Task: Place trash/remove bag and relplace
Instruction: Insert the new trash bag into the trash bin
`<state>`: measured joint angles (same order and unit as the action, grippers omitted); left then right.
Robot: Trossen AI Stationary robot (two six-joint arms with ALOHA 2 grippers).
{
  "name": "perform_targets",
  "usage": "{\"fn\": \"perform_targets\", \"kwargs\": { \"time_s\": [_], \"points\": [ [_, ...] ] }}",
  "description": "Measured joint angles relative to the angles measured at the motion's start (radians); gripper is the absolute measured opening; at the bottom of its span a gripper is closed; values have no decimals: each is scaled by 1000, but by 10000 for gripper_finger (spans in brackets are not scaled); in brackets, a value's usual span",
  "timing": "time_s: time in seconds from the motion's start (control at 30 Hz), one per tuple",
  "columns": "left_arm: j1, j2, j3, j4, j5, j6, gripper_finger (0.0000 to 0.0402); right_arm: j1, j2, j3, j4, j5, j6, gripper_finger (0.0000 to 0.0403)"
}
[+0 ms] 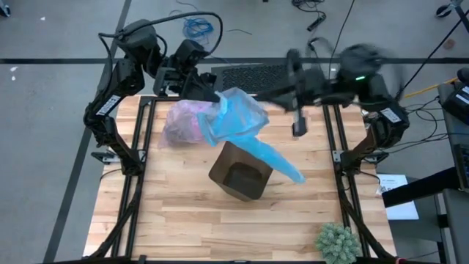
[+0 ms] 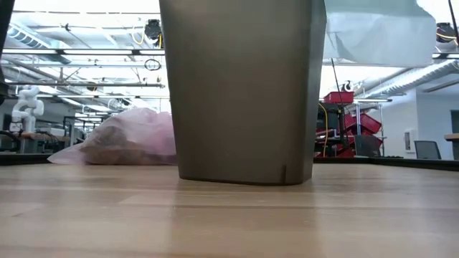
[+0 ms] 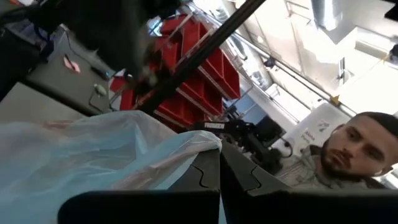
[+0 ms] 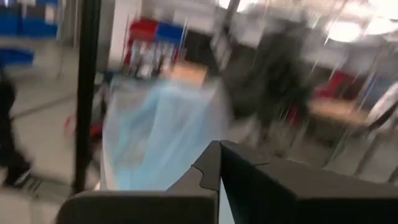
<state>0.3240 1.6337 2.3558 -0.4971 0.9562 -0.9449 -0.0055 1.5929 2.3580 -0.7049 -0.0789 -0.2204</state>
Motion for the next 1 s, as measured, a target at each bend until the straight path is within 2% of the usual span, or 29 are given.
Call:
{"fn": "perform_targets", "kwargs": {
  "time_s": [0.1, 0.17, 0.37, 0.53, 0.7, 0.83, 1.0],
  "points": [
    [-7, 0, 0, 8, -16, 15, 0, -8, 3, 1, 62, -29, 2, 0],
    [-7, 0, 0, 17, -21, 11, 0, -22, 23, 1, 24, -109, 42, 0],
    [10, 0, 0, 39, -44, 18, 0, -28, 134, -6, -240, -321, 105, 0],
    [34, 0, 0, 182, -45, -50, 0, -25, 178, -1, -409, -443, 142, 0],
    [72, -7, 0, 358, -44, -157, 0, -12, 191, -2, -540, -450, 183, 0],
    [101, -28, 0, 376, -36, -173, 0, -6, 194, 0, -624, -420, 233, 0],
    [115, -52, -1, 375, -34, -153, 0, 2, 162, -3, -598, -329, 276, 0]
  ]
}}
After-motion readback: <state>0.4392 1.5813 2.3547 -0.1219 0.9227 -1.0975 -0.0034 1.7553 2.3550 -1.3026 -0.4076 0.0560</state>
